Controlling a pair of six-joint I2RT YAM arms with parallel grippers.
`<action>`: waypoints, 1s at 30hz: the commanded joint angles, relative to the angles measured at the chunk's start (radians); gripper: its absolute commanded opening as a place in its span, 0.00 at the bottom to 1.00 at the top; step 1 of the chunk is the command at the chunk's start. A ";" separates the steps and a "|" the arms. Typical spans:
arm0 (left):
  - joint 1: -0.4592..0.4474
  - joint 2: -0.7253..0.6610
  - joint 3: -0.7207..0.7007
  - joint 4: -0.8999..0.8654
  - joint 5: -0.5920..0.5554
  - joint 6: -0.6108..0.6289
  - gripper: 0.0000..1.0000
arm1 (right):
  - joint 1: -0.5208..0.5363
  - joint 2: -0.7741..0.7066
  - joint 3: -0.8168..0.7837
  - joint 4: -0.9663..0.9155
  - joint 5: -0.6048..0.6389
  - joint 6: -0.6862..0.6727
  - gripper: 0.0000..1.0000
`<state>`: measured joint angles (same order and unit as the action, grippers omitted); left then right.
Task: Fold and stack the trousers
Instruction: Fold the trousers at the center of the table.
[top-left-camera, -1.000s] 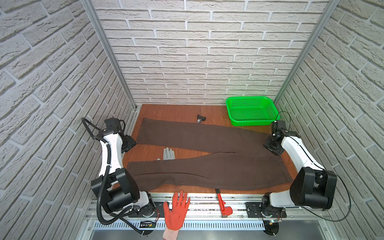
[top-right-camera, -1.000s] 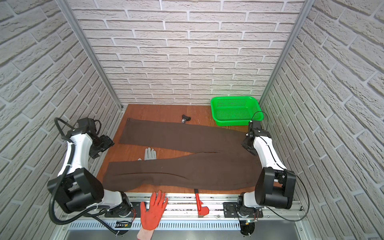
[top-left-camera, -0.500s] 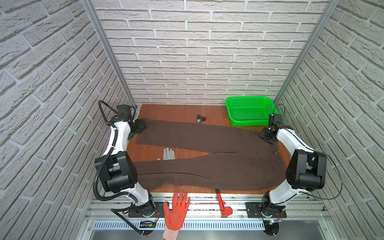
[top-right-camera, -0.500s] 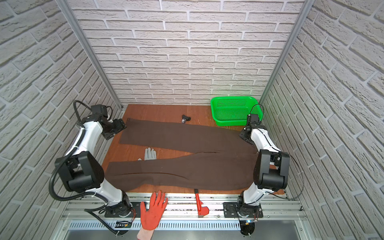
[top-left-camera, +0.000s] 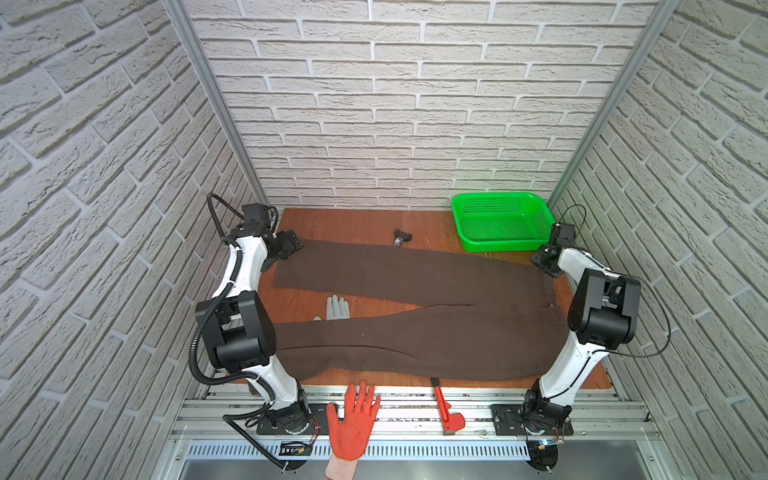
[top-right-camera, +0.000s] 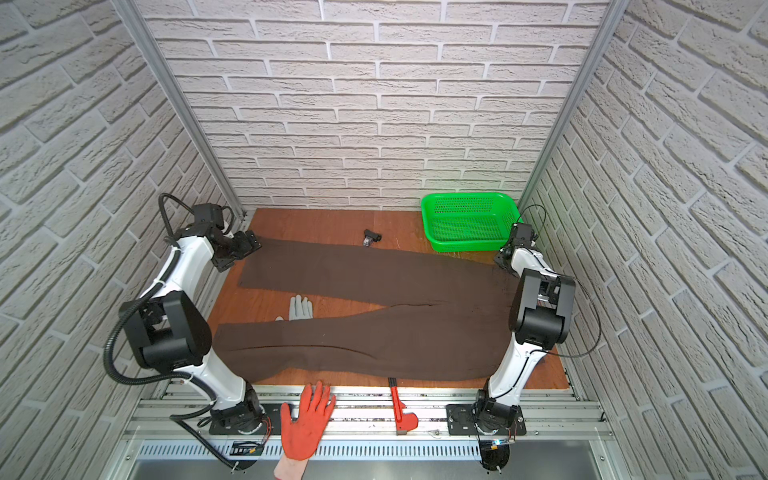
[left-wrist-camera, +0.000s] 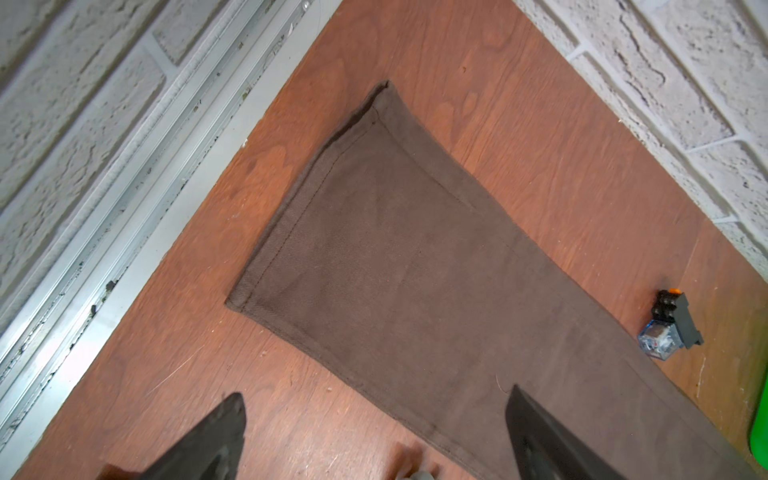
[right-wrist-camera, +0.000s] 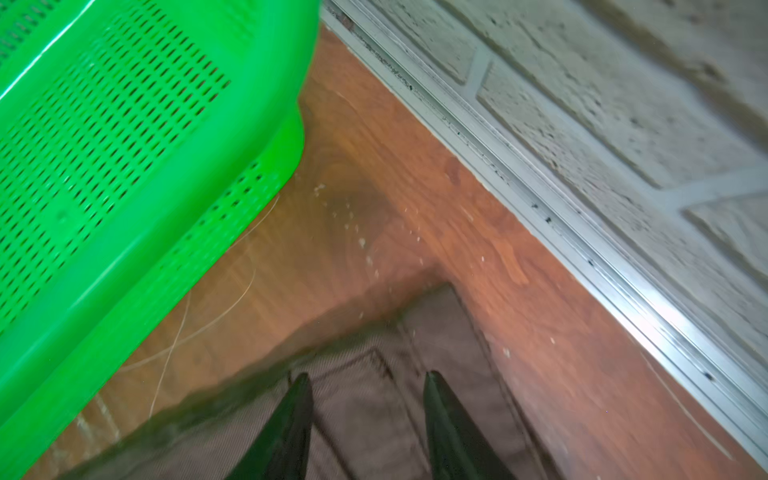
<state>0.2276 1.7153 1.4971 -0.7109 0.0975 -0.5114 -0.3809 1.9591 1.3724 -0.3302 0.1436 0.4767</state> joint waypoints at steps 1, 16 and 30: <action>-0.005 -0.008 0.008 0.065 -0.010 0.008 0.97 | -0.022 0.053 0.048 0.060 -0.050 0.007 0.46; -0.010 0.024 0.006 0.084 0.000 0.027 0.97 | -0.107 0.193 0.198 -0.025 -0.160 0.065 0.47; -0.010 0.021 0.012 0.078 -0.005 0.019 0.98 | -0.160 0.153 0.155 -0.092 -0.151 0.092 0.47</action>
<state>0.2218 1.7313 1.4971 -0.6533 0.0952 -0.4976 -0.5362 2.1368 1.5288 -0.4046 0.0170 0.5453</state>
